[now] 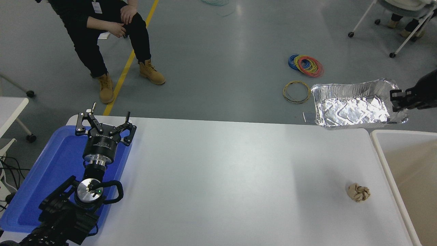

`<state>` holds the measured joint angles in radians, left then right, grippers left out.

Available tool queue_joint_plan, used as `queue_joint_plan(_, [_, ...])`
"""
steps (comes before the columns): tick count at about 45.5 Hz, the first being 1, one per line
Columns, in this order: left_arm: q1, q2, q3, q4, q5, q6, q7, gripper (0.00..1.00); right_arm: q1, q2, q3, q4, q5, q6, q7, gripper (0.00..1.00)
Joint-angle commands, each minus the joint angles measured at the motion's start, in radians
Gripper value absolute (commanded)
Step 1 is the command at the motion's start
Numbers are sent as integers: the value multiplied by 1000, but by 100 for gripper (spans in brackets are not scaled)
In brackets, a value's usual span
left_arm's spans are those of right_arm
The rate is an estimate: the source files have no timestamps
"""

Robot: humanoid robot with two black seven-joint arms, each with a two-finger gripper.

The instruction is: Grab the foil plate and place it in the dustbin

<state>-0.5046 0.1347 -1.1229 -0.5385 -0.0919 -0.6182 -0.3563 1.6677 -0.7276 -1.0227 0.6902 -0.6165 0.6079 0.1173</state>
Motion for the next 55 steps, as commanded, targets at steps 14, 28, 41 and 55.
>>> queue_joint_plan(14, [0, 0, 0, 0, 0, 0, 0, 100, -299, -108, 19, -282, 21, -160, -11, 0])
queue_joint_plan(28, [0, -1, 0, 0, 0, 0, 0, 100, -499, -98, 19, -428, 166, -319, -93, 0])
queue_joint_plan(41, [0, 0, 0, 0, 0, 0, 0, 100, -669, -53, 73, -498, 172, -488, -110, 0])
queue_joint_plan(55, [0, -1, 0, 0, 0, 0, -1, 100, -878, 34, 210, -597, 173, -540, -110, 0])
